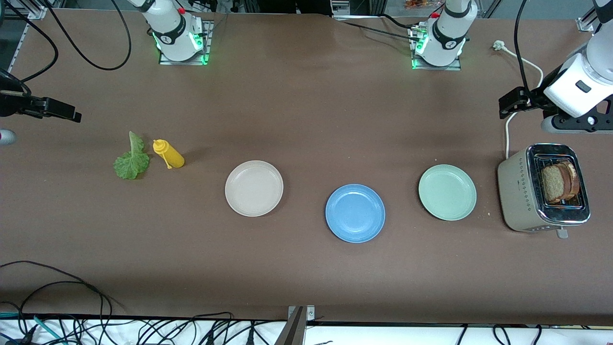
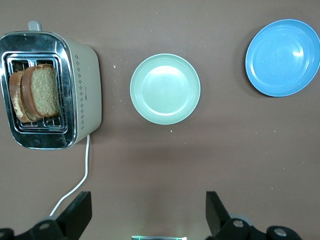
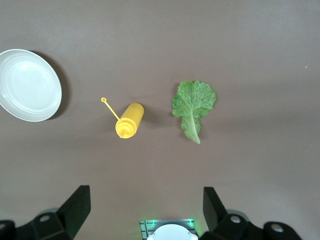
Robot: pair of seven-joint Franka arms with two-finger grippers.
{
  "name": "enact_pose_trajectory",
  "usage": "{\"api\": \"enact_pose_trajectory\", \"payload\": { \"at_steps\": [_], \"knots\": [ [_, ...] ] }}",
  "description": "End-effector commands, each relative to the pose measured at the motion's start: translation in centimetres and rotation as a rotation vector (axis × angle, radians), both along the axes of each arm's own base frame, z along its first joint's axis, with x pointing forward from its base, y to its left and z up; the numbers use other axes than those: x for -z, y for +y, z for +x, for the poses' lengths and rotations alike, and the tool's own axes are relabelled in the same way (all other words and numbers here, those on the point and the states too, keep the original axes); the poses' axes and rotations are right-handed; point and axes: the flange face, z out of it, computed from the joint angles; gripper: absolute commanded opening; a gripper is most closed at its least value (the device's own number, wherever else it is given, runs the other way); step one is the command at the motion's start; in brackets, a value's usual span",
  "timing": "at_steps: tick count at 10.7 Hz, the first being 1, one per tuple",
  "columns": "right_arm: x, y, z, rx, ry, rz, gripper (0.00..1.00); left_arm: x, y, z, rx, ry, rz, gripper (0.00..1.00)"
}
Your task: Make sandwich in blue plate with both arms
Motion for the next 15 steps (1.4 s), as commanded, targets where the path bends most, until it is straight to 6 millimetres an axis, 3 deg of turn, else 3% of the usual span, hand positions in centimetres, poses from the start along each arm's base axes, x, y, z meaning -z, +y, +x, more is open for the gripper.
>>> {"api": "enact_pose_trajectory", "payload": {
  "at_steps": [1, 10, 15],
  "knots": [
    [-0.6, -0.1, -0.3, -0.011, 0.004, 0.015, 1.00, 0.0, 0.3, 0.3, 0.010, 0.015, 0.012, 1.00],
    [-0.7, 0.0, -0.3, -0.010, 0.002, 0.011, 1.00, 1.0, 3.8, 1.1, -0.053, 0.025, -0.003, 1.00],
    [-0.7, 0.1, -0.3, -0.012, 0.002, 0.013, 1.00, 1.2, 3.8, 1.1, -0.051, 0.030, -0.003, 1.00]
  ]
}}
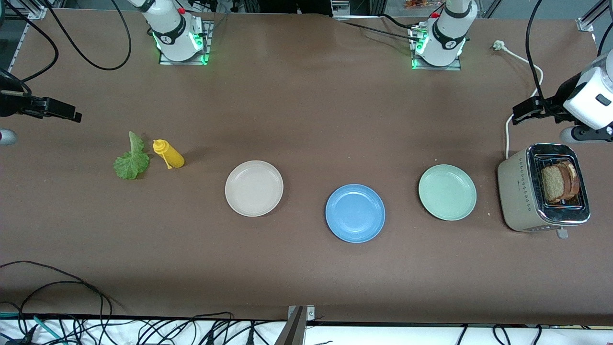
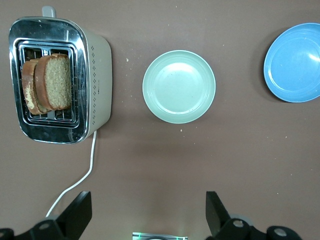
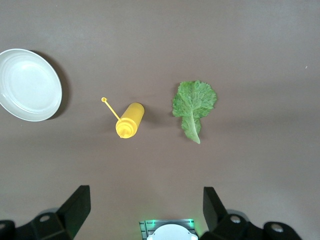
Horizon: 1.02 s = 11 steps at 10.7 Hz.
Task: Make sandwich in blue plate with both arms
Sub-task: 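Move the left gripper down over the bread slices in the toaster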
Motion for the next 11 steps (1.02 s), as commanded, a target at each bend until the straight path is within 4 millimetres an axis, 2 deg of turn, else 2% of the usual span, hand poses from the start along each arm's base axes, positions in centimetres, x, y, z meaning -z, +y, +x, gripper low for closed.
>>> {"api": "enact_pose_trajectory", "payload": {
  "at_steps": [1, 4, 6, 7, 8, 10, 11],
  "knots": [
    [-0.7, 0.1, -0.3, -0.011, 0.001, 0.014, 1.00, -0.3, 0.1, 0.3, 0.012, 0.000, -0.001, 1.00],
    [-0.7, 0.1, -0.3, -0.010, 0.001, 0.018, 1.00, 0.5, 0.4, 0.8, 0.009, 0.011, -0.002, 1.00],
    [-0.7, 0.2, -0.3, -0.012, 0.001, 0.018, 1.00, 3.3, 1.5, 2.3, -0.002, 0.053, 0.007, 1.00],
    [-0.7, 0.1, -0.3, -0.010, 0.001, 0.018, 1.00, 4.9, 2.6, 3.3, -0.018, 0.063, 0.004, 1.00],
    [-0.7, -0.1, -0.3, -0.007, 0.001, 0.019, 1.00, 5.1, 4.1, 4.0, -0.041, 0.044, 0.007, 1.00],
    [-0.6, 0.0, -0.3, -0.009, 0.003, 0.019, 1.00, 7.8, 8.5, 5.1, -0.104, 0.055, 0.002, 1.00],
    [-0.7, 0.0, -0.3, -0.009, 0.001, 0.019, 1.00, 8.9, 9.9, 5.9, -0.058, 0.035, 0.046, 1.00]
  ]
}}
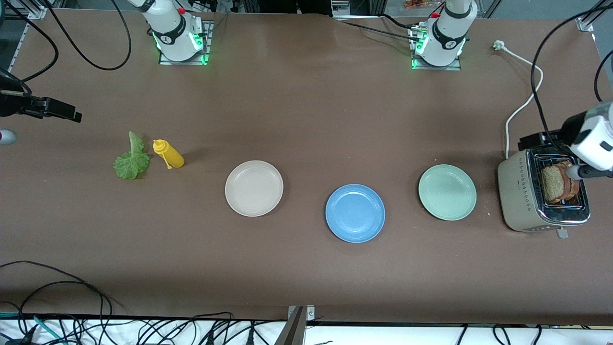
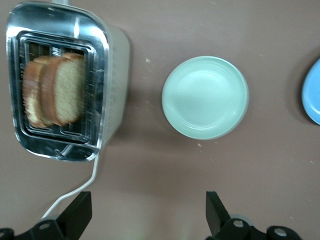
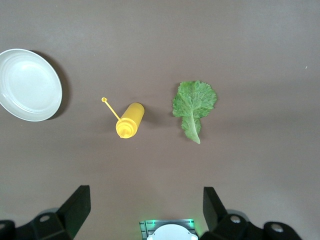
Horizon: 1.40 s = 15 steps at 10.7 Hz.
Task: Make sandwich in blue plate with both arms
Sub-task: 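Move the left gripper down over the bread slices in the toaster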
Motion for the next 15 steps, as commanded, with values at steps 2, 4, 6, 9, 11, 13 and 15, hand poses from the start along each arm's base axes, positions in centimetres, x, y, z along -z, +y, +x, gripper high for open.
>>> {"api": "enact_pose_trajectory", "payload": {
  "at_steps": [2, 4, 6, 9, 11, 13, 15],
  "knots": [
    [-0.7, 0.0, -0.3, -0.009, 0.001, 0.019, 1.00, 2.9, 4.8, 3.0, 0.152, -0.040, 0.094, 1.00],
    [-0.7, 0.0, -0.3, -0.009, 0.001, 0.019, 1.00, 4.9, 6.2, 3.8, 0.147, -0.051, 0.083, 1.00],
    [-0.6, -0.1, -0.3, -0.007, 0.003, 0.018, 1.00, 6.6, 7.8, 4.5, 0.165, -0.067, 0.072, 1.00],
    [-0.7, -0.1, -0.3, -0.007, 0.001, 0.018, 1.00, 8.3, 10.3, 4.7, 0.184, -0.070, 0.061, 1.00],
    [-0.7, 0.0, -0.3, -0.009, 0.001, 0.019, 1.00, 10.8, 11.6, 4.9, 0.153, -0.068, 0.003, 1.00],
    [-0.7, -0.1, -0.3, -0.007, 0.001, 0.018, 1.00, 13.8, 11.8, 5.5, 0.141, -0.064, -0.029, 1.00],
    [-0.6, 0.0, -0.3, -0.009, 0.003, 0.019, 1.00, 14.5, 11.8, 5.5, 0.139, -0.054, -0.033, 1.00]
  ]
}}
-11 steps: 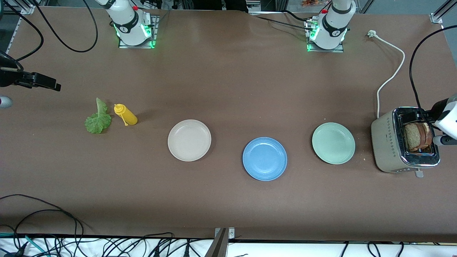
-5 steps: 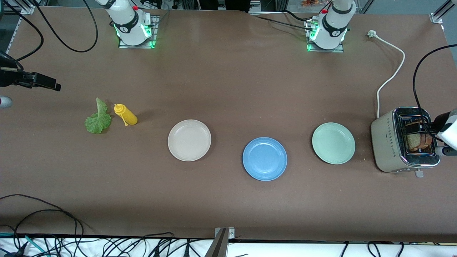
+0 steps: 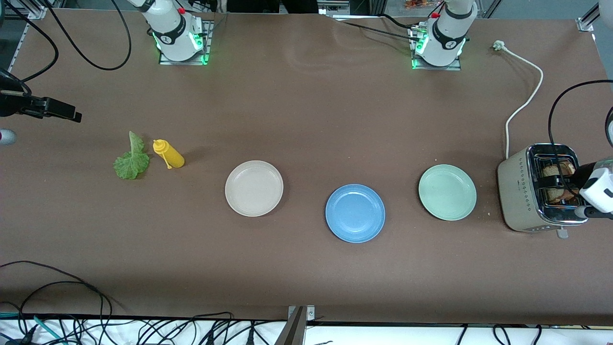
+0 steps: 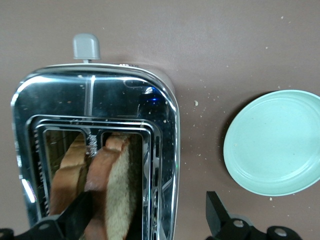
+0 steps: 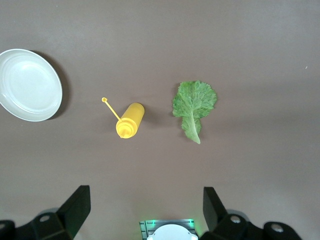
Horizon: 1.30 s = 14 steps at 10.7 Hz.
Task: Make sandwich in blue plate with both arms
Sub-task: 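Move the left gripper down over the bread slices in the toaster, then grasp a bread slice with the left gripper and lift it out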
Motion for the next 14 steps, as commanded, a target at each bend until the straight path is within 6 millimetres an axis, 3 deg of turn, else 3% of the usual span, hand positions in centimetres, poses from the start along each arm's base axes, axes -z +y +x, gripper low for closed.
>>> {"api": "enact_pose_trajectory", "payload": {
  "at_steps": [1, 6, 9, 12, 14],
  "knots": [
    [-0.6, 0.0, -0.3, -0.009, 0.002, 0.018, 1.00, 0.4, 0.2, 0.6, 0.010, -0.009, -0.031, 1.00],
    [-0.6, 0.0, -0.3, -0.009, 0.002, 0.018, 1.00, -0.7, 0.7, 0.3, 0.046, -0.005, -0.032, 1.00],
    [-0.6, 0.0, -0.3, -0.009, 0.003, 0.018, 1.00, -0.4, 1.6, -0.1, 0.043, 0.007, -0.037, 1.00],
    [-0.6, 0.0, -0.2, -0.008, 0.002, 0.018, 1.00, 0.9, 3.7, -0.8, 0.054, 0.022, -0.058, 1.00],
    [-0.6, 0.0, -0.2, -0.008, 0.002, 0.018, 1.00, 1.0, 3.6, -0.9, 0.047, 0.022, -0.068, 1.00]
  ]
}}
